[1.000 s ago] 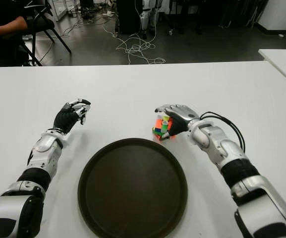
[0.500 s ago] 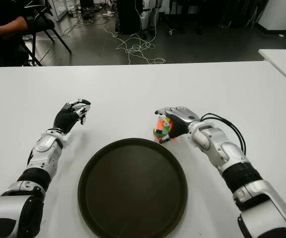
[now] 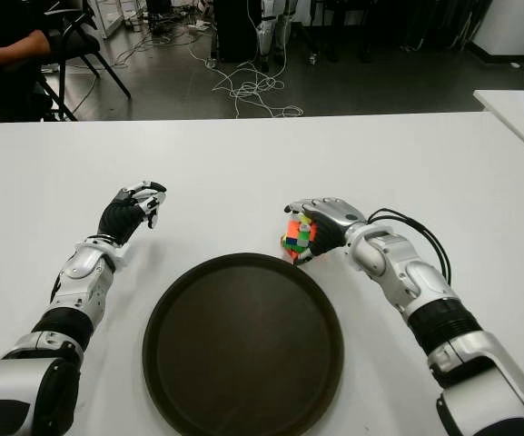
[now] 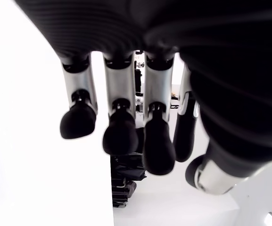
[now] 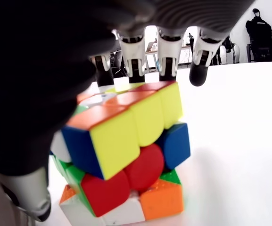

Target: Pick up the Rubik's Cube and put it in the plate

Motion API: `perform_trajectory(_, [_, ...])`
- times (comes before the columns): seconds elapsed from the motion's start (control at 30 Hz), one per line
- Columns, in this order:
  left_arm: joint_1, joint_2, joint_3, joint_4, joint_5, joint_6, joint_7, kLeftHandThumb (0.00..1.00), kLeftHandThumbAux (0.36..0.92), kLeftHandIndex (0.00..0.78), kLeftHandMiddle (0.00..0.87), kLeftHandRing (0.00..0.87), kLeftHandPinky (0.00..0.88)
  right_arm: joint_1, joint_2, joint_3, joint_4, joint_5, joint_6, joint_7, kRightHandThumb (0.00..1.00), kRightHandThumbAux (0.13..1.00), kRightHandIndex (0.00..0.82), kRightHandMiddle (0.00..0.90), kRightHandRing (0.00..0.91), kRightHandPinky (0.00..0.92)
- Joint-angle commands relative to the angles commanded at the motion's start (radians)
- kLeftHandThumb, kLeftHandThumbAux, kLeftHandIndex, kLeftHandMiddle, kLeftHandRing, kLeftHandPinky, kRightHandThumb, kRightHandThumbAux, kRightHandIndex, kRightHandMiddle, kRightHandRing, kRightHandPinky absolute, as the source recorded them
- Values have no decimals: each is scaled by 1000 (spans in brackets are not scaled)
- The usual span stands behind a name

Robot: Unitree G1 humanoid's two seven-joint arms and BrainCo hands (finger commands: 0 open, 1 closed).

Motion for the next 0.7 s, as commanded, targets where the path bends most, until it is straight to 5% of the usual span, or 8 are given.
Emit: perform_trajectory(0.7, [6, -1, -4, -13, 4, 1, 9, 684, 720, 432, 751, 762, 769, -8, 23, 23, 42, -1, -5, 6, 0, 720, 160, 167, 161, 122])
